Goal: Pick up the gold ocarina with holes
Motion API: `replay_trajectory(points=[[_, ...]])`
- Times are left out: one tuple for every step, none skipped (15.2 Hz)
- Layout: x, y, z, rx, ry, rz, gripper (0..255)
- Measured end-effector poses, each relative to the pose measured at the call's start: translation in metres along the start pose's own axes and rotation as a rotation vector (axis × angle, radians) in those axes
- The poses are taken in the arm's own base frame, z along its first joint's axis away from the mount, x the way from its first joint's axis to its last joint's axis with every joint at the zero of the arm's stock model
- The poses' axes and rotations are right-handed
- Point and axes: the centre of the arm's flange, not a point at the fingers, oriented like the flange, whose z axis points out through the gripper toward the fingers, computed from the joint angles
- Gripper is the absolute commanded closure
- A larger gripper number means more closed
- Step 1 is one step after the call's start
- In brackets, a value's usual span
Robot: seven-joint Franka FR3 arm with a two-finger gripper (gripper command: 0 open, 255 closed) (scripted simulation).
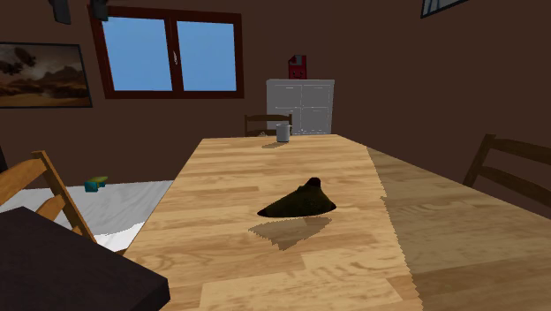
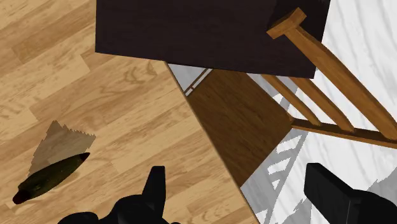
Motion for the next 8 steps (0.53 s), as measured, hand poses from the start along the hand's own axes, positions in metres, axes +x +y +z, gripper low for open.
replay_trajectory(points=[[0.0, 0.0, 0.0, 0.0, 0.0, 0.0, 0], [0.003, 0.003, 0.005, -0.001, 0.003, 0.014, 0], [0.007, 0.006, 0.013, -0.003, 0.009, 0.035, 0], [0.013, 0.008, 0.02, -0.005, 0.018, 0.06, 0], [0.018, 0.013, 0.028, -0.007, 0.027, 0.087, 0], [0.022, 0.018, 0.038, -0.009, 0.036, 0.115, 0], [0.028, 0.025, 0.047, -0.012, 0.045, 0.143, 0], [0.035, 0.032, 0.057, -0.014, 0.054, 0.172, 0]])
